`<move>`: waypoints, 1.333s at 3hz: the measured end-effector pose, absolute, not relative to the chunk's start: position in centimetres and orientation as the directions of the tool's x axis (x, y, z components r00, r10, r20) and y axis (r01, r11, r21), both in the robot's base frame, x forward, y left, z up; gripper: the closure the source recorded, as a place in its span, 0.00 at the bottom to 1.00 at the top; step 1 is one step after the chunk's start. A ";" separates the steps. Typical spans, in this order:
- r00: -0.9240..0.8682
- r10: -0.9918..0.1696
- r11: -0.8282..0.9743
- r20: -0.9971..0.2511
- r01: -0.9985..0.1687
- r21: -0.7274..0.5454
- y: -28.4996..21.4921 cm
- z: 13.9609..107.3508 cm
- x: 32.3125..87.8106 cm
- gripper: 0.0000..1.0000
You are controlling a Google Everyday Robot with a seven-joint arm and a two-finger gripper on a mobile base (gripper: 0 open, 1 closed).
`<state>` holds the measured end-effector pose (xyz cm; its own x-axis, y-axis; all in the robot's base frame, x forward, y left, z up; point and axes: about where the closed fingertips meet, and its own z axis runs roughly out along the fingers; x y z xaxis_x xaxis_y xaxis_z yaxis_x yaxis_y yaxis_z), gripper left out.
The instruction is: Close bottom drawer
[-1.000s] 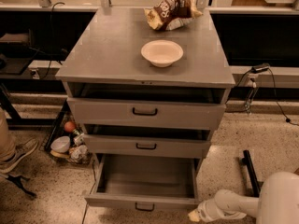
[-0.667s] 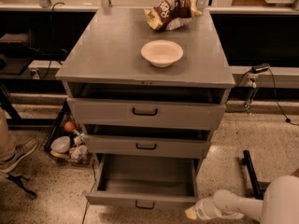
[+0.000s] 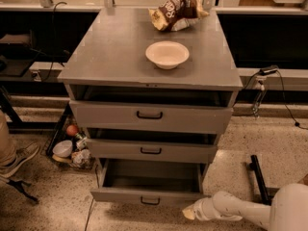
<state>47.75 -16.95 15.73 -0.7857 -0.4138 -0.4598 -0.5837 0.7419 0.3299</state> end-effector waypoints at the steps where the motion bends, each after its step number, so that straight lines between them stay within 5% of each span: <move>1: -0.695 -0.426 0.686 -0.579 -0.666 0.293 -12.0 17.1 52.4 1.00; 4: -0.591 -0.446 0.618 -0.672 -0.747 0.246 -11.7 15.6 56.2 1.00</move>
Offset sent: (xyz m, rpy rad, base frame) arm 0.1475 0.1327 0.0397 0.1619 -0.3556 0.1416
